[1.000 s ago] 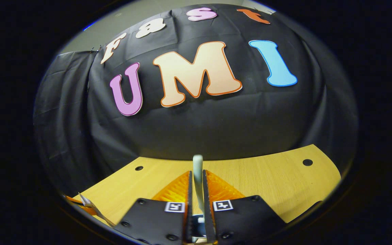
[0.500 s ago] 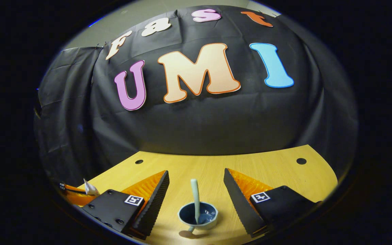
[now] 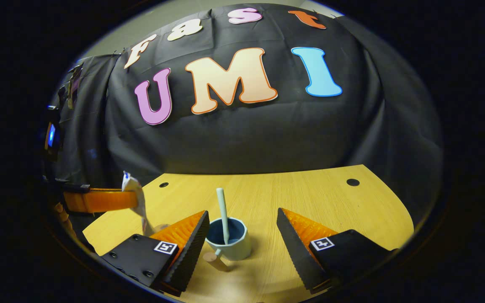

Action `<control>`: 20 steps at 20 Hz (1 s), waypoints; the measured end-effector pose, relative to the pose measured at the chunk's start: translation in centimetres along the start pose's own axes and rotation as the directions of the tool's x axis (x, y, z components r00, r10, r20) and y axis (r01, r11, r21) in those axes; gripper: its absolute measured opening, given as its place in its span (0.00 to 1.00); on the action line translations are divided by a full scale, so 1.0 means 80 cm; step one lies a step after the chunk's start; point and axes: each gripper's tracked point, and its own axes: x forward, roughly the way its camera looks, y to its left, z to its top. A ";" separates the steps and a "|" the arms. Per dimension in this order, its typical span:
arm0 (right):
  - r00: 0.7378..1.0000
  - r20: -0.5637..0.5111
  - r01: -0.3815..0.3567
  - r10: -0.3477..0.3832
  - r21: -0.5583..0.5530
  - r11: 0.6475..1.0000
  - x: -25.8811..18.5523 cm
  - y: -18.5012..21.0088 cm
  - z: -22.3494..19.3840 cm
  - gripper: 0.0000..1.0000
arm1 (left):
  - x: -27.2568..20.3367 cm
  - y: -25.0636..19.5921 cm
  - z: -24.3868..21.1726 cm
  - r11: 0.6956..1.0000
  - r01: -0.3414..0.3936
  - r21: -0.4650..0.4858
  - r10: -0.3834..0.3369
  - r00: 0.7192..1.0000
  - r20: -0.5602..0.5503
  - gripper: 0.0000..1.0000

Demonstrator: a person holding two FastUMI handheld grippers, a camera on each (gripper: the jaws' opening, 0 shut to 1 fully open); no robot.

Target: Put the toothbrush and toothpaste on the desktop into the cup, then pick up the cup and place it on the coaster on the desktop.

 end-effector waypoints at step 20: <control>0.997 -0.063 0.032 -0.033 -0.012 0.999 -0.042 -0.055 -0.025 0.99 | 0.104 -0.091 0.016 0.992 0.098 -0.078 -0.095 0.994 0.047 0.00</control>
